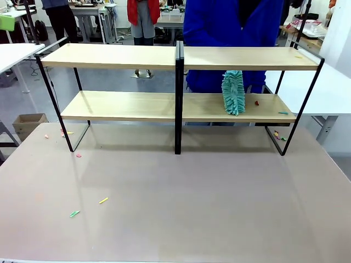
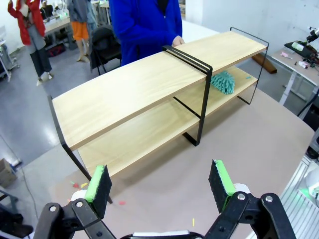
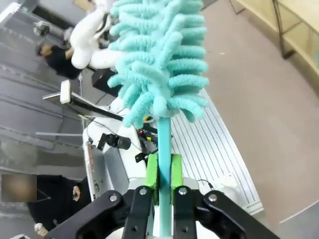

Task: Clean the shelves.
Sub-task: Clean another randomly selected level of the Shelf with the Duster.

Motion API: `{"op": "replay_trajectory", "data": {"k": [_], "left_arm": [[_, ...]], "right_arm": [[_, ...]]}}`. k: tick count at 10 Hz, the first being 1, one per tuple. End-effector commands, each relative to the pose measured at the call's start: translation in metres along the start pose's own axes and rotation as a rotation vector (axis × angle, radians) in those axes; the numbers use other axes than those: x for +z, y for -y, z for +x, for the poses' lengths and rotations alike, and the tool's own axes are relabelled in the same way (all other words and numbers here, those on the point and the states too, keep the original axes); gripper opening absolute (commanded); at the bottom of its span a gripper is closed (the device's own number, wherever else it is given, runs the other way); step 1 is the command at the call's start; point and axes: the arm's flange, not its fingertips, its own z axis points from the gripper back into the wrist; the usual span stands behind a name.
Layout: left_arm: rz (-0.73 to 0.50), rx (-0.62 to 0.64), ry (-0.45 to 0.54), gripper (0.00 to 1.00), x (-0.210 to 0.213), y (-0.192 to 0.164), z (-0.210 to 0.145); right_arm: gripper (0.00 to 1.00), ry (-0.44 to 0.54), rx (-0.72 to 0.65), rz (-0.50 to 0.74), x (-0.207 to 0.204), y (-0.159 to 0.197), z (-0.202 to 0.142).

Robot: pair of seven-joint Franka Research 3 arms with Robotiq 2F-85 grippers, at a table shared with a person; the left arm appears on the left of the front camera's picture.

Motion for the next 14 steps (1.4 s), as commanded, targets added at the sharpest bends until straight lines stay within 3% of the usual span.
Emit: {"op": "replay_trajectory", "data": {"k": [1,3,6,9,11,14], "left_arm": [[-0.010,-0.008,0.003,1.00,0.001,-0.002,-0.001],[-0.010,-0.008,0.003,1.00,0.001,-0.002,-0.001],[-0.010,-0.008,0.003,1.00,0.001,-0.002,-0.001],[-0.010,-0.008,0.003,1.00,0.001,-0.002,-0.001],[-0.010,-0.008,0.003,1.00,0.001,-0.002,-0.001],[-0.010,-0.008,0.003,1.00,0.001,-0.002,-0.001]], "right_arm": [[0.12,0.001,-0.105,-0.149,-0.028,0.013,0.022],[0.12,-0.024,-0.194,-0.296,-0.054,0.047,0.066],[0.12,-0.069,-0.352,-0.362,-0.076,0.105,0.104],[0.12,-0.016,-0.577,-0.496,-0.079,0.125,0.107],[0.12,-0.046,-0.700,-0.590,-0.082,0.136,0.107],[0.12,-0.108,-0.753,-0.681,-0.094,0.131,0.111]]}}
